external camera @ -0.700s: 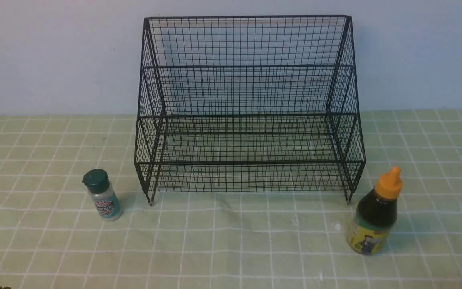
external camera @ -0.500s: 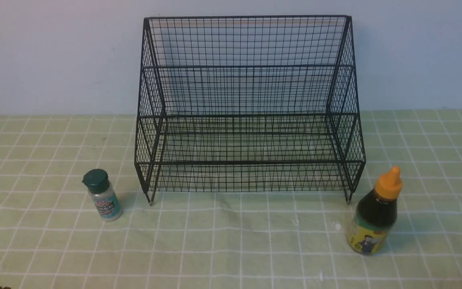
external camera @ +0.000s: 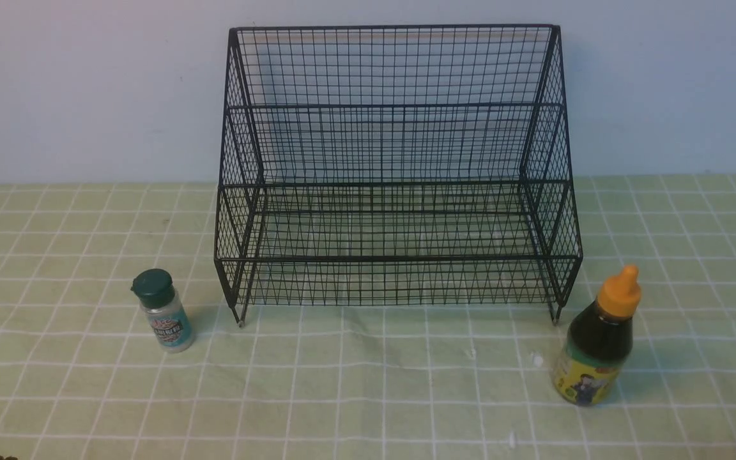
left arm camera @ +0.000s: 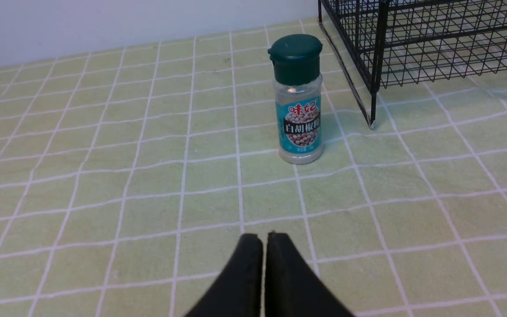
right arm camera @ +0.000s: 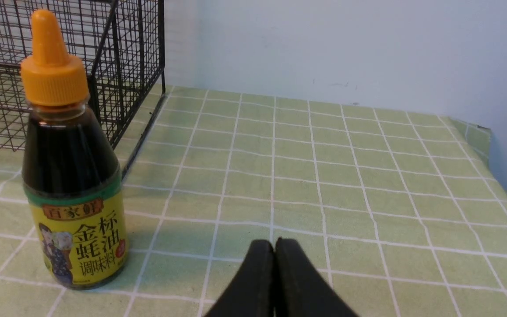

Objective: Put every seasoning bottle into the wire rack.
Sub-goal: Use the right arm to grab the condiment bottle closest to it

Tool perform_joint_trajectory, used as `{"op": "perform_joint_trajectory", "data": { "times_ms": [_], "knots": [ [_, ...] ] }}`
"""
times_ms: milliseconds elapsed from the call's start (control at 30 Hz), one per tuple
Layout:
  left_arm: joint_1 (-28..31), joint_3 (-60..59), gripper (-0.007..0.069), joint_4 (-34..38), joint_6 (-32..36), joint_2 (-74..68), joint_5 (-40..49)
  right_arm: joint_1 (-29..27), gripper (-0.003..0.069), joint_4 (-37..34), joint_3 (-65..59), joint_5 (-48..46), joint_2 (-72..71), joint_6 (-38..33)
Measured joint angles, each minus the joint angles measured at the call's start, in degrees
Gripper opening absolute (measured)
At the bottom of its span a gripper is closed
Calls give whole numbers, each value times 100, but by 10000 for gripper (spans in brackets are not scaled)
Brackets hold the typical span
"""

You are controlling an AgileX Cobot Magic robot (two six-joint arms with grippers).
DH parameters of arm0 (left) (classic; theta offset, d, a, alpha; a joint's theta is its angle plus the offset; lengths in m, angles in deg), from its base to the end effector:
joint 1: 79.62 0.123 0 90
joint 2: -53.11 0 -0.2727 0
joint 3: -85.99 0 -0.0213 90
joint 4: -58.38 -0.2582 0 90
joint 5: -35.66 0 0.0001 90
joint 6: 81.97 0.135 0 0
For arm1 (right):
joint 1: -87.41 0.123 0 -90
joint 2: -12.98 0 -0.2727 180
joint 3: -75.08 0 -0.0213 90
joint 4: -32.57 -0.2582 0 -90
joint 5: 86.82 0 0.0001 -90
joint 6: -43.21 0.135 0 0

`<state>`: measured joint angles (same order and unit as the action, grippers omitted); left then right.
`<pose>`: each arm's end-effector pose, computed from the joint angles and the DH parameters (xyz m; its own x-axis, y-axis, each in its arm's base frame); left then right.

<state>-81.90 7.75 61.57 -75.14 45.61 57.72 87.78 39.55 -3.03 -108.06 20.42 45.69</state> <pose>0.1138 -0.0074 0.1577 -0.3002 0.0795 -0.9506 0.0801 0.9951 0.0580 0.1146 -0.0052 0.1609 -0.2883 -0.0721 -0.9548 0.0155 0.9967 -0.0799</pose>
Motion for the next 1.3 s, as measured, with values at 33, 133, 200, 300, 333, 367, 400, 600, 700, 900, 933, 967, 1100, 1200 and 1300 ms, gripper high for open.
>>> {"op": "perform_joint_trajectory", "data": {
  "times_ms": [33, 133, 200, 300, 333, 367, 400, 600, 700, 900, 933, 967, 1100, 1200, 1300],
  "knots": [
    [0, 0, -6, 0, 0, 0, 0, 0, -12, 0, 0, 0, 0, 0],
    [0, 0, -6, 0, 0, 0, 0, 0, -12, 0, 0, 0, 0, 0],
    [0, 0, -6, 0, 0, 0, 0, 0, -12, 0, 0, 0, 0, 0],
    [0, 0, -6, 0, 0, 0, 0, 0, -12, 0, 0, 0, 0, 0],
    [0, 0, -6, 0, 0, 0, 0, 0, -12, 0, 0, 0, 0, 0],
    [0, 0, -6, 0, 0, 0, 0, 0, -12, 0, 0, 0, 0, 0],
    [0, 0, -6, 0, 0, 0, 0, 0, -12, 0, 0, 0, 0, 0],
    [0, 0, -6, 0, 0, 0, 0, 0, -12, -83, 0, 33, 0, 0],
    [0, 0, -6, 0, 0, 0, 0, 0, -12, -698, -31, 407, 0, 35],
    [0, 0, -6, 0, 0, 0, 0, 0, -12, -2609, -31, 1674, 0, 541],
    [0, 0, -6, 0, 0, 0, 0, 0, -12, -2937, -31, 1841, 0, 595],
    [0, 0, -6, 0, 0, 0, 0, 0, -12, -3033, -31, 1886, 0, 607],
    [0, 0, -6, 0, 0, 0, 0, 0, -12, -3495, -31, 2037, 0, 504],
    [0, 0, -6, 0, 0, 0, 0, 0, -12, -3578, -31, 2054, 0, 343],
    [0, 0, -6, 0, 0, 0, 0, 0, -12, -3738, -31, 2246, 0, 339]
  ]
}}
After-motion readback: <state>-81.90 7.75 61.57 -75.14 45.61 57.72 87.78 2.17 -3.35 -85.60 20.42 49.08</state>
